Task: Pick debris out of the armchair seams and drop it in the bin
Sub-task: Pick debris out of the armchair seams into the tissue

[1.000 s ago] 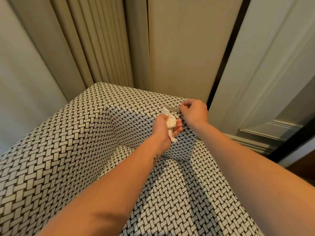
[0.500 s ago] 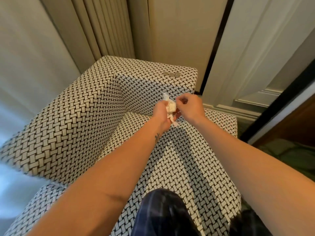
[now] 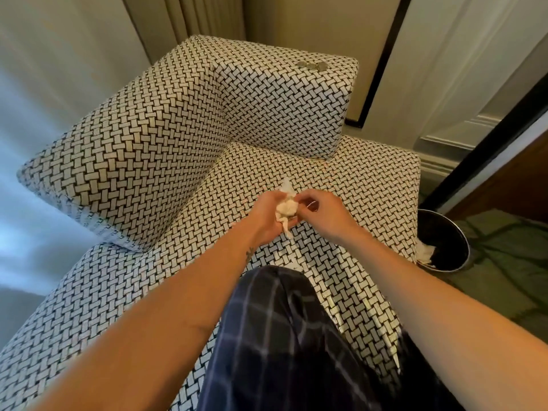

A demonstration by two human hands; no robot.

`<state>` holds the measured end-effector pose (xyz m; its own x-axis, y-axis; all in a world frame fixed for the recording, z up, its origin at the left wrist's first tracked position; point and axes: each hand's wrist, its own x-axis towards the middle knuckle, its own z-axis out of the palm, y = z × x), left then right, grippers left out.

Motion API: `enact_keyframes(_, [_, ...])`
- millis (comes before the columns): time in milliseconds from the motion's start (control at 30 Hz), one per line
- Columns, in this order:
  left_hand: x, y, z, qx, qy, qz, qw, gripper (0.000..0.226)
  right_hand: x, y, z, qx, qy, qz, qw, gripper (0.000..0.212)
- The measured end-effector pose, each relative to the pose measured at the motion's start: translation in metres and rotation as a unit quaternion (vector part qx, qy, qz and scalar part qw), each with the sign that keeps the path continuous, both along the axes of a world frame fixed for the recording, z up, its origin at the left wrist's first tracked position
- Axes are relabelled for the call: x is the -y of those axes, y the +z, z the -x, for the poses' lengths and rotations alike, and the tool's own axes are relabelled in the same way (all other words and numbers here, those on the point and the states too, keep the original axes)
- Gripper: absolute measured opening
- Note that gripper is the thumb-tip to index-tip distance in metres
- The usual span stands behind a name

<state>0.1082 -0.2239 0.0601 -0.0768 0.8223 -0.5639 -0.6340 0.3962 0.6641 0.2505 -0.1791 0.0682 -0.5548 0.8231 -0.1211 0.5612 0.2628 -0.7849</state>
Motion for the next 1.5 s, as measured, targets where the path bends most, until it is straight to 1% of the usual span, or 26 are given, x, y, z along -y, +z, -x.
enact_keyframes(100, [0.006, -0.032, 0.008, 0.025, -0.025, 0.022, 0.999, 0.04, 0.012, -0.025, -0.009, 0.019, 0.021, 0.02, 0.999, 0.032])
enact_keyframes(233, [0.005, -0.052, 0.012, -0.001, -0.073, 0.05, 0.996, 0.039, 0.021, -0.046, -0.021, 0.048, 0.064, 0.051, 0.995, 0.043])
enact_keyframes(300, [0.002, -0.054, 0.012, -0.022, -0.096, 0.054, 0.994, 0.037, 0.022, -0.054, -0.027, 0.05, 0.069, 0.086, 0.993, 0.058])
enact_keyframes(367, [-0.005, -0.054, 0.013, -0.044, -0.114, 0.05, 0.991, 0.033, 0.024, -0.06, -0.03, 0.053, 0.068, 0.103, 0.991, 0.078])
enact_keyframes(433, [-0.011, -0.058, 0.016, -0.063, -0.119, 0.046, 0.99, 0.035, 0.027, -0.066, -0.028, 0.064, 0.069, 0.092, 0.991, 0.095])
enact_keyframes(500, [-0.013, -0.063, 0.016, -0.076, -0.12, 0.051, 0.989, 0.036, 0.036, -0.071, -0.025, 0.076, 0.067, 0.055, 0.993, 0.103])
enact_keyframes(600, [-0.014, -0.068, 0.016, -0.084, -0.13, 0.05, 0.987, 0.032, 0.053, -0.08, -0.021, 0.083, 0.073, 0.016, 0.994, 0.096])
enact_keyframes(800, [-0.012, -0.064, 0.016, -0.113, -0.145, 0.035, 0.982, 0.033, 0.062, -0.087, -0.018, 0.071, 0.055, -0.003, 0.996, 0.077])
enact_keyframes(833, [-0.011, -0.062, 0.015, -0.108, -0.144, 0.036, 0.983, 0.033, 0.062, -0.084, -0.018, 0.057, 0.032, -0.007, 0.998, 0.074])
enact_keyframes(900, [-0.011, -0.059, 0.012, -0.103, -0.154, 0.033, 0.982, 0.035, 0.059, -0.075, -0.018, -0.001, -0.047, -0.024, 0.999, 0.066])
enact_keyframes(967, [-0.011, -0.052, 0.003, -0.094, -0.182, 0.017, 0.979, 0.034, 0.053, -0.059, -0.017, -0.066, -0.122, -0.028, 0.99, 0.06])
enact_keyframes(1000, [-0.012, -0.046, -0.004, -0.09, -0.197, 0.004, 0.976, 0.032, 0.049, -0.051, -0.016, -0.093, -0.146, -0.023, 0.985, 0.052])
enact_keyframes(1033, [-0.013, -0.041, -0.012, -0.078, -0.21, -0.013, 0.975, 0.031, 0.046, -0.044, -0.015, -0.112, -0.159, -0.023, 0.981, 0.04])
enact_keyframes(1100, [-0.017, -0.031, -0.028, -0.061, -0.213, -0.035, 0.974, 0.028, 0.041, -0.035, -0.017, -0.104, -0.158, -0.053, 0.981, 0.018])
enact_keyframes(1133, [-0.02, -0.029, -0.036, -0.056, -0.207, -0.035, 0.976, 0.028, 0.038, -0.034, -0.021, -0.091, -0.151, -0.072, 0.982, 0.014])
enact_keyframes(1200, [-0.023, -0.027, -0.051, -0.045, -0.196, -0.035, 0.979, 0.028, 0.031, -0.036, -0.032, -0.065, -0.139, -0.086, 0.984, 0.011])
enact_keyframes(1333, [-0.039, -0.025, -0.083, -0.04, -0.195, -0.027, 0.98, 0.027, 0.021, -0.037, -0.067, -0.012, -0.096, -0.092, 0.991, 0.016])
enact_keyframes(1433, [-0.058, -0.025, -0.117, -0.046, -0.202, -0.024, 0.978, 0.032, 0.008, -0.041, -0.102, -0.024, -0.095, -0.109, 0.989, 0.022])
enact_keyframes(1467, [-0.076, -0.024, -0.142, -0.042, -0.209, -0.022, 0.977, 0.033, -0.006, -0.043, -0.127, -0.028, -0.115, -0.123, 0.985, 0.023])
enact_keyframes(1500, [-0.079, -0.025, -0.146, -0.038, -0.209, -0.019, 0.977, 0.033, -0.008, -0.046, -0.133, -0.034, -0.122, -0.138, 0.982, 0.023])
